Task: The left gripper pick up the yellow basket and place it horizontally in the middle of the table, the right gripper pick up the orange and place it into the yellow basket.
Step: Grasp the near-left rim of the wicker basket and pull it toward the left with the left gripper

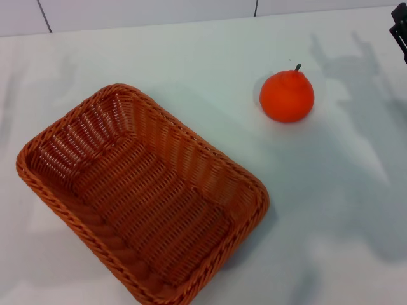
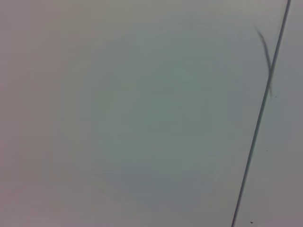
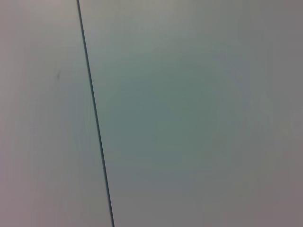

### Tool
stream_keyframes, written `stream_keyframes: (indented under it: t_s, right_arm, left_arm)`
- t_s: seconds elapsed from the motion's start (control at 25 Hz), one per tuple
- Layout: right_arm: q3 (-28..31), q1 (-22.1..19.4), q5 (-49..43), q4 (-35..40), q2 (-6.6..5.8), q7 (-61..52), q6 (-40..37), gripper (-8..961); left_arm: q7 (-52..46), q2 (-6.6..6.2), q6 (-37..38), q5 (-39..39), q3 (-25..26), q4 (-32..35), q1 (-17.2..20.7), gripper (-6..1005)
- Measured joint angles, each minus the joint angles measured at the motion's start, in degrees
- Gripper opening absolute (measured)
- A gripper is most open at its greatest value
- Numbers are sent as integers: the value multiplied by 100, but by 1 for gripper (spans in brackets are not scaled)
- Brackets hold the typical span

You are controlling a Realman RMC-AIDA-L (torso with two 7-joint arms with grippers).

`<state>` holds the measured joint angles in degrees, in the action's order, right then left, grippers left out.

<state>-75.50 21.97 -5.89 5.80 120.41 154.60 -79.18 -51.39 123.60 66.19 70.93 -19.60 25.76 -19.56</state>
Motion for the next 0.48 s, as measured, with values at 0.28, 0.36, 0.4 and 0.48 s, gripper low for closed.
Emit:
stream_keyframes:
  t_s: [0.28, 0.36, 0.4, 0.48]
  right_arm:
    - [-1, 5, 0, 0, 0, 0, 0, 930]
    - [-4, 6, 0, 0, 0, 0, 0, 930]
    - [-5, 7, 0, 0, 0, 0, 0, 930]
    - [-6, 8, 0, 0, 0, 0, 0, 930]
  left_arm:
    - [-3, -3, -5, 0, -1, -2, -4, 721]
    - [-3, -3, -6, 0, -12, -1, -4, 720]
    - [-8, -3, -6, 0, -37, -1, -4, 720]
    - [-178, -7, -9, 0, -190, 57, 3, 720]
